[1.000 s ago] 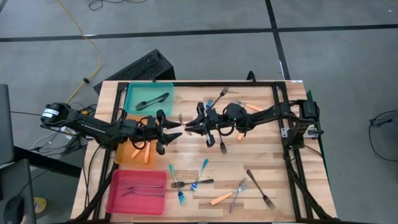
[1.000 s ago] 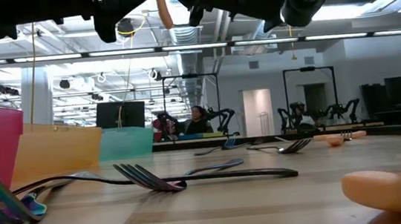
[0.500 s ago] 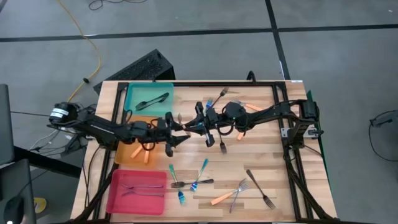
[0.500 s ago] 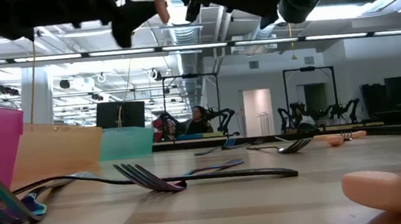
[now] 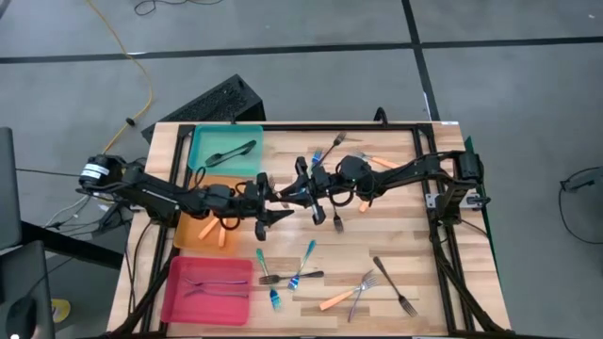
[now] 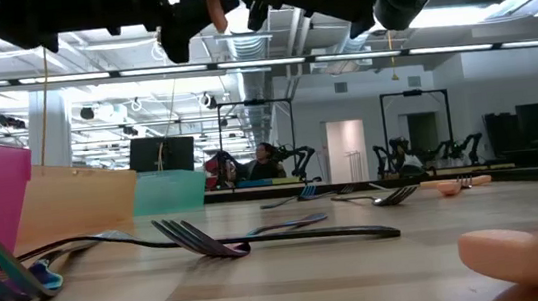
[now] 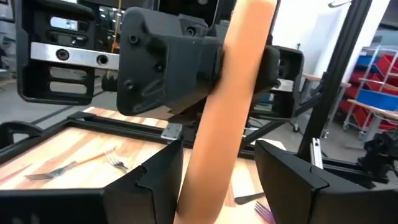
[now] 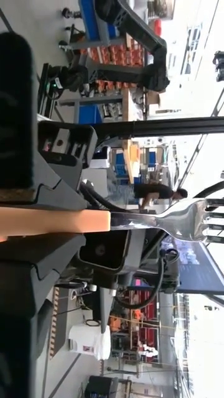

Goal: Sort silverware by color (type)
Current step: Put the orange fork into the orange bin

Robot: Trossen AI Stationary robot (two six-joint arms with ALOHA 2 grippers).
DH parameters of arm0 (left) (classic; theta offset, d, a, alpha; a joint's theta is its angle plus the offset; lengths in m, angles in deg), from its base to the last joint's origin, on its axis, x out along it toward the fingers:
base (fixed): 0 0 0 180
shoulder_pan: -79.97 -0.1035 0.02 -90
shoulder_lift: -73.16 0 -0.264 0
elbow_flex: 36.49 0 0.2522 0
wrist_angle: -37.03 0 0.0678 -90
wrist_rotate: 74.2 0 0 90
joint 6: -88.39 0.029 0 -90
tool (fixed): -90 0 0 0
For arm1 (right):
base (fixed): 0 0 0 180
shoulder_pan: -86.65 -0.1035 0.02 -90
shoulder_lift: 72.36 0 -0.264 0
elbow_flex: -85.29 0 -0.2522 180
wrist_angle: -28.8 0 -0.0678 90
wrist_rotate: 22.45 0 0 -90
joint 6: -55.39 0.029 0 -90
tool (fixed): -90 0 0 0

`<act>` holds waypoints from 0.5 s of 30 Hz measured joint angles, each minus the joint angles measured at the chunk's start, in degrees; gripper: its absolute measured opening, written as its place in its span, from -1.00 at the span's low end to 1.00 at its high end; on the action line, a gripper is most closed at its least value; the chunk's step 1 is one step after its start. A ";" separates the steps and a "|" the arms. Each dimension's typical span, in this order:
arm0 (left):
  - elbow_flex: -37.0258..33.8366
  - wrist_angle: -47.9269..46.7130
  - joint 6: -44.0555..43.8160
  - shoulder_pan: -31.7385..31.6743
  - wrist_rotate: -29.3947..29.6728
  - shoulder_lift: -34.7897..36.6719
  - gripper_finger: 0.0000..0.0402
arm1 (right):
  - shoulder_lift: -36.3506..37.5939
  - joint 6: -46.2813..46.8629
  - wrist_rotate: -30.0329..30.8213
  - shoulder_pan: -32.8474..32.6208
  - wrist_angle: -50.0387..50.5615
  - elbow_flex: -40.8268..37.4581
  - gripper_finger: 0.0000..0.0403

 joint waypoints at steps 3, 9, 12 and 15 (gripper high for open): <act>0.00 -2.66 0.47 0.02 1.17 2.04 -0.09 | 0.00 -0.04 0.00 0.07 0.17 0.00 -0.64; 0.00 -0.23 1.89 -0.04 1.93 2.59 -0.16 | 0.00 -0.18 -0.07 0.08 0.09 0.00 -0.64; 0.02 -2.37 1.13 -0.04 2.24 2.56 -0.27 | 0.00 -0.17 -0.15 0.07 0.42 0.00 -0.63; 0.02 -3.23 0.63 -0.04 3.08 2.26 -0.44 | 0.00 -0.17 -0.17 0.07 0.28 0.00 -0.63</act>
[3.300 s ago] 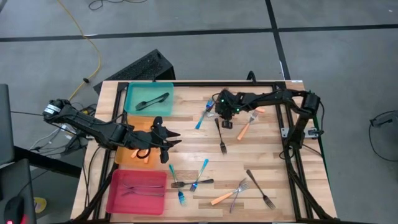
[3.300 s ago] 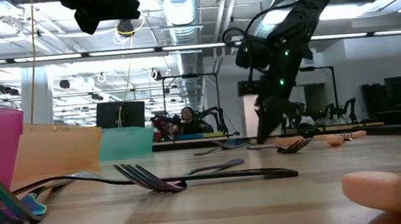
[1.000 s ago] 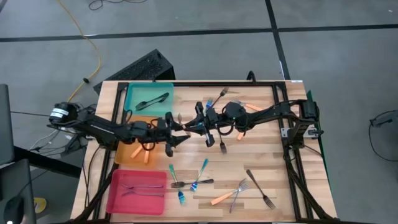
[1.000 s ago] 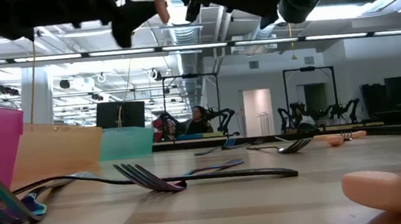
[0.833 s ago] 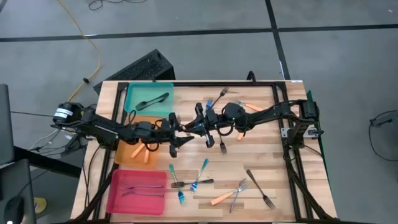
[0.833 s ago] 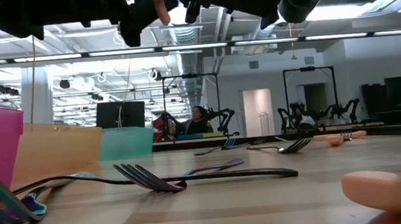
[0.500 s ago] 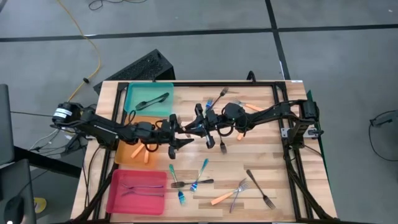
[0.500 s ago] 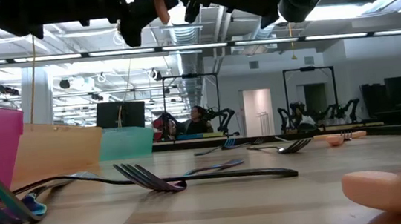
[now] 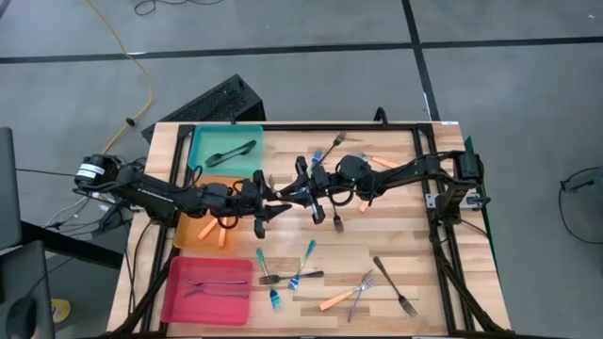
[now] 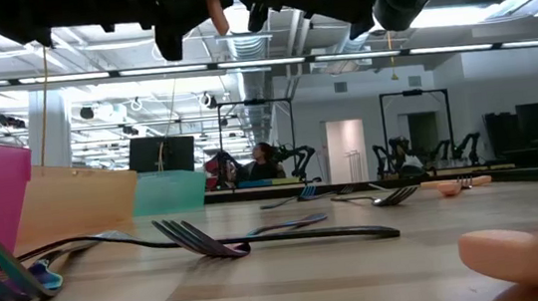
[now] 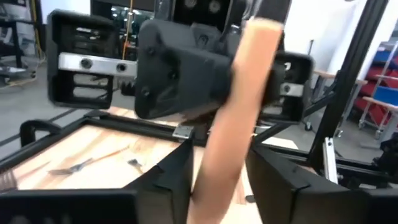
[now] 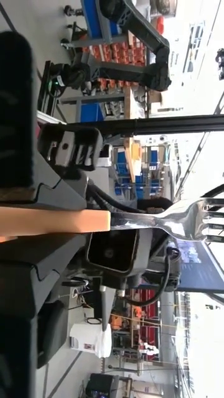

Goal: Sort silverware by color (type)
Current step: Put the orange fork into the orange bin

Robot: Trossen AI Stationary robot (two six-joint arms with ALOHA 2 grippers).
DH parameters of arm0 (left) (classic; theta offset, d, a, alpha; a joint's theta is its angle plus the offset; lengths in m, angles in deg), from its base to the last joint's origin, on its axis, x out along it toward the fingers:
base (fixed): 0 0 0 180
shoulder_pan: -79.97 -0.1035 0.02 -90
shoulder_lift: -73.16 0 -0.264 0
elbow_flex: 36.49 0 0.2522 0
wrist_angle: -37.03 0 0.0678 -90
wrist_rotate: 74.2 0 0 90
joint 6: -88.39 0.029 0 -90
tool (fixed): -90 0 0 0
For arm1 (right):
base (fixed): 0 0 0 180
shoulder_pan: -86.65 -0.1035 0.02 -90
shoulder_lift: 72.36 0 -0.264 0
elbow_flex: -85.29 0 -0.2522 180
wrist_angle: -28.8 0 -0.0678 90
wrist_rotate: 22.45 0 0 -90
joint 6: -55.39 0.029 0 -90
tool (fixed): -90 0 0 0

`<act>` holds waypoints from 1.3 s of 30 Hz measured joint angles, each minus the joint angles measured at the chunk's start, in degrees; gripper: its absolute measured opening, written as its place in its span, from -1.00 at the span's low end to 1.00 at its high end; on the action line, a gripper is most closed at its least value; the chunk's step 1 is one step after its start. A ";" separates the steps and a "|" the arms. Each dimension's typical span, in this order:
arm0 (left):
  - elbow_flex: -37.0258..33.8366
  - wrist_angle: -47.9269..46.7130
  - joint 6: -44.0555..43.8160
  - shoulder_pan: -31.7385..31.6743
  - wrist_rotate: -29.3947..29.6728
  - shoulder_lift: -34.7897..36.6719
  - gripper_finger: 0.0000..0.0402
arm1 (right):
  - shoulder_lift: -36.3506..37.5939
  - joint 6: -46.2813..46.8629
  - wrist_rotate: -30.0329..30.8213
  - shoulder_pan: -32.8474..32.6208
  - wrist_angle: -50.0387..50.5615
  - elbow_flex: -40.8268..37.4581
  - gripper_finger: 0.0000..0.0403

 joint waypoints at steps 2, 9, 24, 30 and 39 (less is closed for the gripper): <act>0.00 0.31 0.05 -0.04 0.58 0.02 -0.58 | 0.00 0.09 0.01 0.00 0.17 0.00 -0.63; -0.02 0.04 1.25 0.00 1.74 0.02 -0.74 | 0.00 0.82 0.24 0.02 0.74 -0.02 -0.63; -0.02 -0.19 0.46 -0.04 3.70 0.00 -0.74 | 0.67 1.95 0.43 1.38 4.58 -0.05 0.00; -0.02 -6.26 -0.65 -0.04 6.01 2.99 -0.74 | 5.60 0.80 -1.92 3.50 11.16 -0.07 0.18; 2.12 -31.15 -10.22 -0.04 15.90 13.75 -0.74 | 16.99 -8.33 0.24 4.85 36.35 -0.04 0.14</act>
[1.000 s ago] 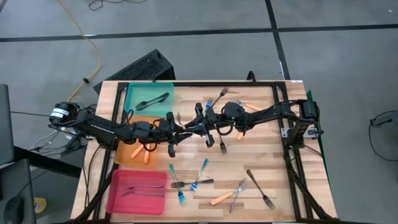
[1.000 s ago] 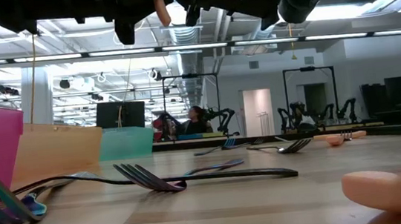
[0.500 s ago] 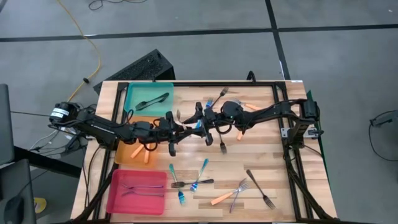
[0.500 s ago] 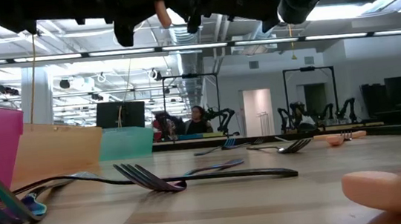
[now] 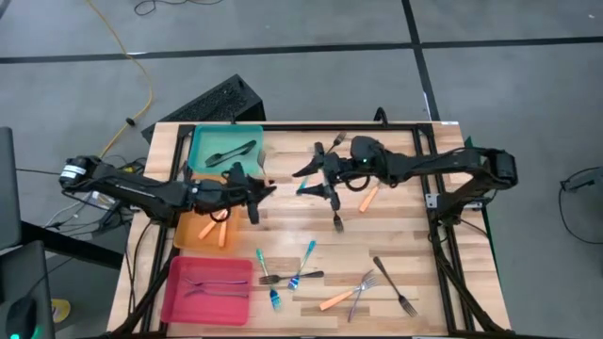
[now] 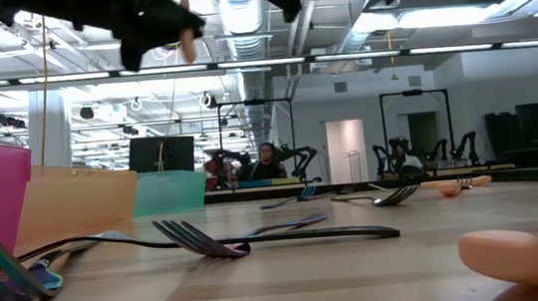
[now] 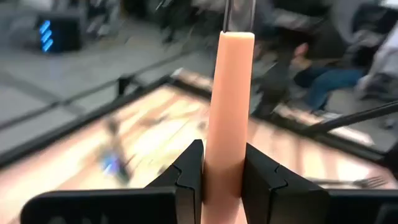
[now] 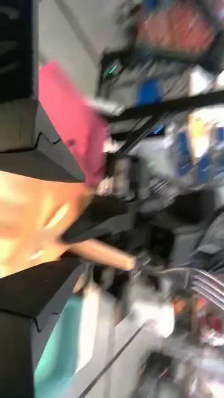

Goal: Sort silverware by color (type)
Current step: Put the orange fork into the orange bin

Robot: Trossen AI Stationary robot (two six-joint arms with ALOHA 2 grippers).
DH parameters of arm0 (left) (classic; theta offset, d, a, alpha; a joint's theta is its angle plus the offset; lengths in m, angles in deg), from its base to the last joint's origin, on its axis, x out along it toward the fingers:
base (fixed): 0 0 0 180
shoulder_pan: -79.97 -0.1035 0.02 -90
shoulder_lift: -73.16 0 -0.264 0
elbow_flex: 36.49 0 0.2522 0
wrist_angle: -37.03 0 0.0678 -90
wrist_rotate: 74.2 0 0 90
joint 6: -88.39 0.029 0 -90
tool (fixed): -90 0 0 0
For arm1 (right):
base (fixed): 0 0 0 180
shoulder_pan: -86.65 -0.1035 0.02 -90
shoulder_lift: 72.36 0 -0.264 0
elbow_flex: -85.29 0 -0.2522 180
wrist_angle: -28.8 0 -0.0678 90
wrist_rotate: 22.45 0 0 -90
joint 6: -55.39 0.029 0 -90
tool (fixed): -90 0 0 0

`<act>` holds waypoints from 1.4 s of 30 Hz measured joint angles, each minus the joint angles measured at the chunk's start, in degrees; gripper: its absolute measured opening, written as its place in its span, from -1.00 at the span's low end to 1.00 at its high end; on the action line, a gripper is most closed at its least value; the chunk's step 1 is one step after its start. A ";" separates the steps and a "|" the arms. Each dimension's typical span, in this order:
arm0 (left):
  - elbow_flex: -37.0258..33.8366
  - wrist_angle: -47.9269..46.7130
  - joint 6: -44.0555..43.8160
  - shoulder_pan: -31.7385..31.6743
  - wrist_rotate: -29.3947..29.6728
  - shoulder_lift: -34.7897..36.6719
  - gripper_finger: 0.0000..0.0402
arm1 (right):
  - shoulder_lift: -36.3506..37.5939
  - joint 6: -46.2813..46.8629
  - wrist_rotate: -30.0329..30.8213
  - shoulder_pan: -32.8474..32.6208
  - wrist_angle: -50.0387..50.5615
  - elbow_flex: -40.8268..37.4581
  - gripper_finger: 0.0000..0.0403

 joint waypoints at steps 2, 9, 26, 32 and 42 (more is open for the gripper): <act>2.37 -9.90 -4.84 0.00 0.04 2.08 -0.74 | 2.47 -2.85 3.67 0.06 7.40 0.00 0.12; 13.47 -44.09 -25.20 1.26 -0.55 2.93 -0.74 | 8.01 -8.05 11.77 0.96 24.71 0.02 0.11; 16.47 -79.37 -72.34 14.07 -10.75 2.31 -0.74 | 2.15 -6.12 11.63 2.23 34.00 0.02 0.11; 9.79 -79.18 -75.83 14.78 -17.25 2.73 -0.74 | -1.73 -6.10 11.33 2.12 33.81 0.02 0.11; 2.97 -75.97 -78.36 14.29 -21.59 4.32 -0.74 | -4.69 -6.08 11.00 2.12 33.79 -0.02 0.11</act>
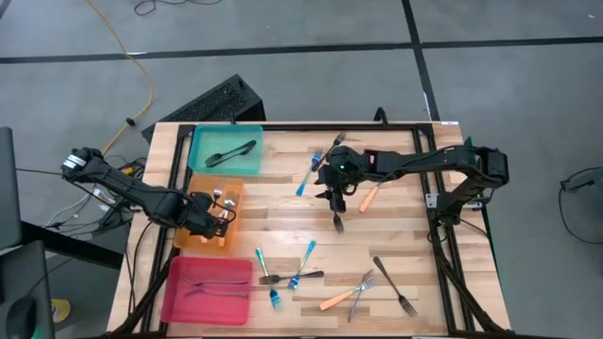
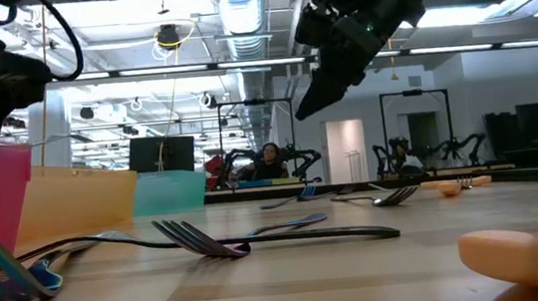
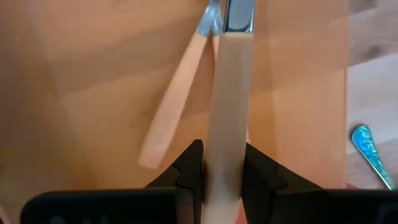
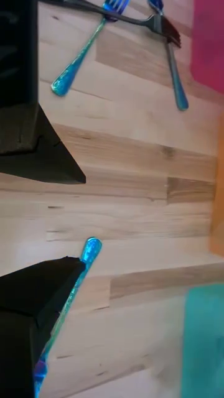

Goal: Sort silverware by color (type)
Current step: Put the orange fork into the orange bin

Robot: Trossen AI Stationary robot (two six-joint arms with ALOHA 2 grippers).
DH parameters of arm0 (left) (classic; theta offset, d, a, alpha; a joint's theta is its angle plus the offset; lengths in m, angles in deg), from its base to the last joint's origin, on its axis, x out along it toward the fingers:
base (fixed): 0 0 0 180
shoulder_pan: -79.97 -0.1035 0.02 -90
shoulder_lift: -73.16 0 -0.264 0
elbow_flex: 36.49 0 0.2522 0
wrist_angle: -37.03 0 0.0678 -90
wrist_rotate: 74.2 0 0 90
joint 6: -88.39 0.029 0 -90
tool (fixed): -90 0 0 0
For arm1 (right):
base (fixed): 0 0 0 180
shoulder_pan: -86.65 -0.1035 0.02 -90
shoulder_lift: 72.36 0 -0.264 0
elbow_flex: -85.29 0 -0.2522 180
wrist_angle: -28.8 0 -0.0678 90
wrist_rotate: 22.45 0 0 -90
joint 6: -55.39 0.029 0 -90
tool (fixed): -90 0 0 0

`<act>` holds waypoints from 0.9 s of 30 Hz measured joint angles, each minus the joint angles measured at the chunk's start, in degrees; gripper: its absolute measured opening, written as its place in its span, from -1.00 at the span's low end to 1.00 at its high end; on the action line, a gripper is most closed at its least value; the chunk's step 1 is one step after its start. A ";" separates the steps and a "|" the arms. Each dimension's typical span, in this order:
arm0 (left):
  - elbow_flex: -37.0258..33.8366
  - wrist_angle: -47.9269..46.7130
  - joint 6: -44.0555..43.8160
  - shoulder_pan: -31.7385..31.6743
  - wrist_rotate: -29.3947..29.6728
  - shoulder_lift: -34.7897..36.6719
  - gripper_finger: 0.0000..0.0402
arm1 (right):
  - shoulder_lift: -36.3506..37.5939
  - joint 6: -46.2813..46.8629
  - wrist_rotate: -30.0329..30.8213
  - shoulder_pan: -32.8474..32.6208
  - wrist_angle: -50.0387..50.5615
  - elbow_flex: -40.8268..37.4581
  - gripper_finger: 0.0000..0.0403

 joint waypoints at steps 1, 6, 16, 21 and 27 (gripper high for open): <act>-0.83 0.66 -0.38 -0.25 -0.36 0.00 -0.74 | 0.02 0.00 0.00 0.00 -0.34 0.00 0.11; -6.14 12.52 -4.77 -0.54 -1.76 -0.26 -0.74 | 0.02 0.13 0.00 0.00 -0.71 0.02 0.11; -11.50 16.00 -10.50 -0.57 1.63 -0.17 -0.74 | 0.04 -0.10 0.00 -1.22 -0.53 0.02 0.11; -12.35 16.69 -11.46 -0.60 1.32 -0.11 -0.73 | 0.07 -0.43 0.00 -1.49 -0.60 0.02 0.11; -12.77 16.91 -12.30 -0.60 1.04 -0.09 -0.67 | 0.07 -0.46 0.02 -1.49 -0.60 0.02 0.11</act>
